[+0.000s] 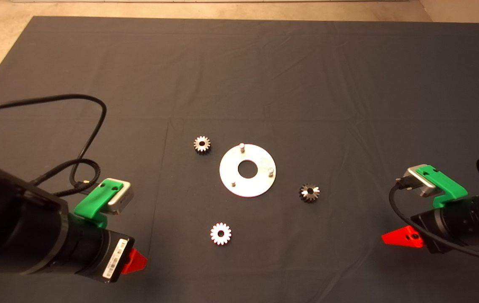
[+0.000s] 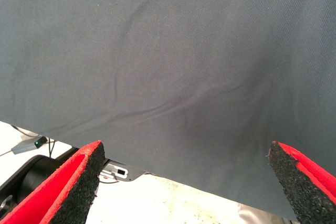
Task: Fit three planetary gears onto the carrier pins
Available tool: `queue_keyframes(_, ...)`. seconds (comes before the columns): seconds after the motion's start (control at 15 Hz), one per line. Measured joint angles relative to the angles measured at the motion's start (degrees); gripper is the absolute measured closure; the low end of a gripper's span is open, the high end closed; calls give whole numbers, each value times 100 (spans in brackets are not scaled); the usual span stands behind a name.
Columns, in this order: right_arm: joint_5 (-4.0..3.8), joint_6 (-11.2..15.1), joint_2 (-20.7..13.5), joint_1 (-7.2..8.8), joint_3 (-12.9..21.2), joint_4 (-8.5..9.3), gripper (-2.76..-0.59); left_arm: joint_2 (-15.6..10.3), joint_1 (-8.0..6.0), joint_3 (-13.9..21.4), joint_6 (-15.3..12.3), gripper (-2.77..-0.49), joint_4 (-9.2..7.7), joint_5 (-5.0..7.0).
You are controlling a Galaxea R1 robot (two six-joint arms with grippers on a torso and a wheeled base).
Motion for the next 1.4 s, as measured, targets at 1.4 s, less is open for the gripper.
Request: queue_keyframes(1.4,-576,22,2170,63,-549,-16,-233,167,0,0,-90,-217,2,-1)
